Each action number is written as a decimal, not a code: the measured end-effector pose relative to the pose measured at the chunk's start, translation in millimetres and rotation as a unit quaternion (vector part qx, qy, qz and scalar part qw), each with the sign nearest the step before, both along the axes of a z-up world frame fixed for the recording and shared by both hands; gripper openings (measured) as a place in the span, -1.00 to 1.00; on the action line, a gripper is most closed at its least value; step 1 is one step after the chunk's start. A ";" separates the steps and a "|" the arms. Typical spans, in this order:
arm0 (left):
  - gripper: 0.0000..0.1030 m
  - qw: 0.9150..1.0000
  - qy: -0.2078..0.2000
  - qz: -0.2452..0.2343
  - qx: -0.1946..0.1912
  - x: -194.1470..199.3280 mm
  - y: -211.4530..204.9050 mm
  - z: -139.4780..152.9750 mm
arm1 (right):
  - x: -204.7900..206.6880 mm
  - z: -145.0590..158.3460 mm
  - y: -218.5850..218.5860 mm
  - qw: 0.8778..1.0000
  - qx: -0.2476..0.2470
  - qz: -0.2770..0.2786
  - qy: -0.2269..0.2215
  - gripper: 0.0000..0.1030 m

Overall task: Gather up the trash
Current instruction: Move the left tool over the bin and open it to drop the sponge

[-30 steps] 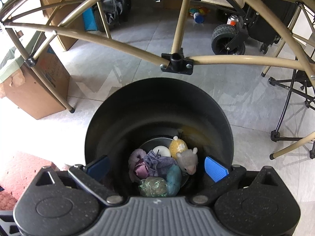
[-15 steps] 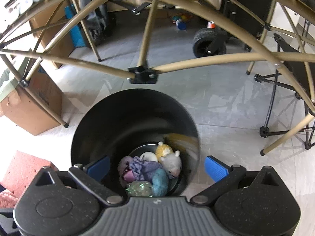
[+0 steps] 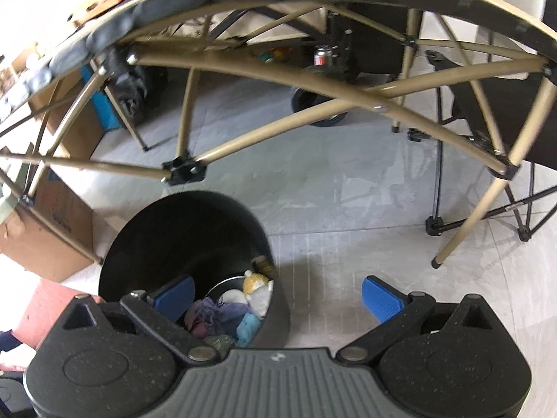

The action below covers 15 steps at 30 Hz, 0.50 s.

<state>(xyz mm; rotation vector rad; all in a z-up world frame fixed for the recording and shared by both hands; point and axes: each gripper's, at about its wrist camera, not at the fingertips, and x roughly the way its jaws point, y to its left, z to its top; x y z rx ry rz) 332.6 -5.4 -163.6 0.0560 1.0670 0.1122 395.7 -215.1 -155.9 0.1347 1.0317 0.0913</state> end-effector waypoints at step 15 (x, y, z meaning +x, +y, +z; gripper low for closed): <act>0.92 0.999 0.036 -0.028 -0.029 36.7 -42.1 -6.8 | -2.5 -10.5 -57.7 0.996 0.023 -0.088 0.008 1.00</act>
